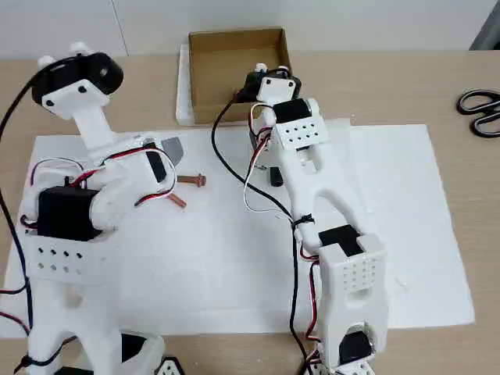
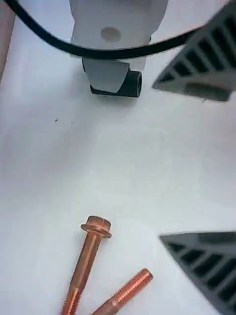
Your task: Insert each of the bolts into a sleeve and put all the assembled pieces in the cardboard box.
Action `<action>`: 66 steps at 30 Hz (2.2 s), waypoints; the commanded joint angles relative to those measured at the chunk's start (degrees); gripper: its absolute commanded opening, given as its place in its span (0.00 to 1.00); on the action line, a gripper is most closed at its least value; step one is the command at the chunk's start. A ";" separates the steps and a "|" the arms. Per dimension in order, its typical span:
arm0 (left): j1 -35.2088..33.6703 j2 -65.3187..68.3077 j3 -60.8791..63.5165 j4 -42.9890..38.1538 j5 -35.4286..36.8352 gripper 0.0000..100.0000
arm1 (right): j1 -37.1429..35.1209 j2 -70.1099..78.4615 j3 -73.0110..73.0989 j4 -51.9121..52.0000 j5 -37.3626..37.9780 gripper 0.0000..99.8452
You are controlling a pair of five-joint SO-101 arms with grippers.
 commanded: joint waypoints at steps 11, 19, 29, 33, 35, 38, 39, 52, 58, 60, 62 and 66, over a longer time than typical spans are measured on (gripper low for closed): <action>0.00 -1.93 -0.22 0.00 0.26 0.18 | 0.40 3.91 -0.62 -0.40 0.79 0.15; 0.00 -1.93 -0.22 0.00 0.26 0.18 | 0.57 4.70 -0.44 -0.84 0.79 0.15; 0.00 -1.93 -0.13 -0.44 0.26 0.18 | 0.66 8.40 -0.53 -0.84 0.70 0.15; 0.00 -1.93 -0.13 -0.44 0.26 0.18 | 0.75 8.22 -0.53 -0.84 0.70 0.14; 0.00 -1.93 -0.13 -0.44 0.26 0.18 | 1.19 8.22 -0.62 -0.92 0.70 0.11; 0.00 -1.93 -0.13 -0.35 0.26 0.18 | 1.89 8.22 -0.62 -0.75 0.79 0.10; 0.09 -1.93 -0.13 -0.35 0.26 0.18 | 2.24 8.22 -0.62 -0.75 0.79 0.10; 0.35 -1.85 -0.13 -0.35 1.85 0.18 | 2.68 5.58 -3.96 2.59 0.79 0.02; 0.44 -1.85 -0.13 -0.35 1.85 0.18 | 1.80 -0.13 -6.24 4.53 0.97 0.01; 0.44 -1.85 -0.13 -0.35 1.85 0.18 | 1.27 -1.63 -6.24 4.62 1.05 0.00; 0.44 -1.85 -0.13 -0.35 1.85 0.18 | 0.84 -3.12 -6.24 4.62 0.97 0.00; 0.44 -1.58 -0.13 -0.35 1.85 0.18 | -0.57 -6.20 -6.24 7.08 0.79 0.00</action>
